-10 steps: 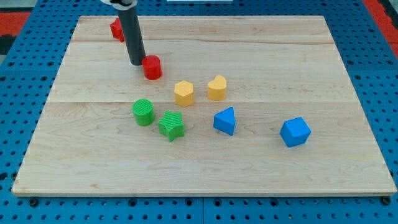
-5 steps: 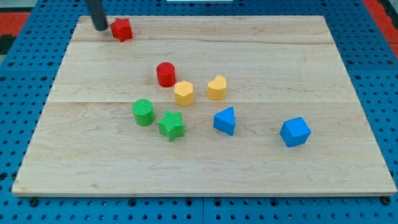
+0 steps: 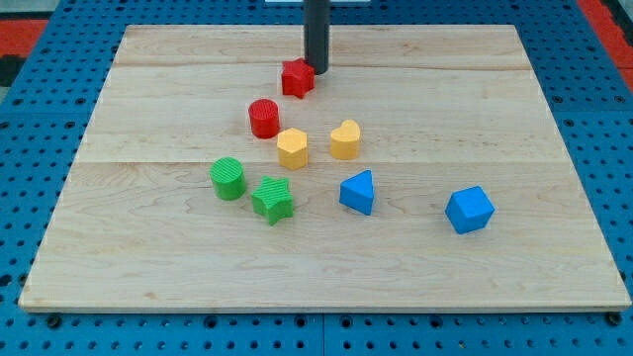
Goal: Push the red blocks towards the center of the board
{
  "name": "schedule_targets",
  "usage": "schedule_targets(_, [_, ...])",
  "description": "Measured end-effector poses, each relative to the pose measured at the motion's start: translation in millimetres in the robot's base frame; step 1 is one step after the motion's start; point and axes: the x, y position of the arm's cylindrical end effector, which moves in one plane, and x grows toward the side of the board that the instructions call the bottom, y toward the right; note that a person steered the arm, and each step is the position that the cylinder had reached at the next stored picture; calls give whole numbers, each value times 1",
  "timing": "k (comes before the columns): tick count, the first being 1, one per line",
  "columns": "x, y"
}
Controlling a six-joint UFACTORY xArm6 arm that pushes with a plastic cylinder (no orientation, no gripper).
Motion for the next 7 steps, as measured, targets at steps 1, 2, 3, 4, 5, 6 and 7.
schedule_targets(1, [-50, 8])
schedule_targets(2, [-27, -38])
schedule_targets(3, [12, -24])
schedule_targets(4, [28, 20])
schedule_targets(5, [56, 19])
schedule_targets(6, [76, 44])
schedule_targets(7, [76, 173])
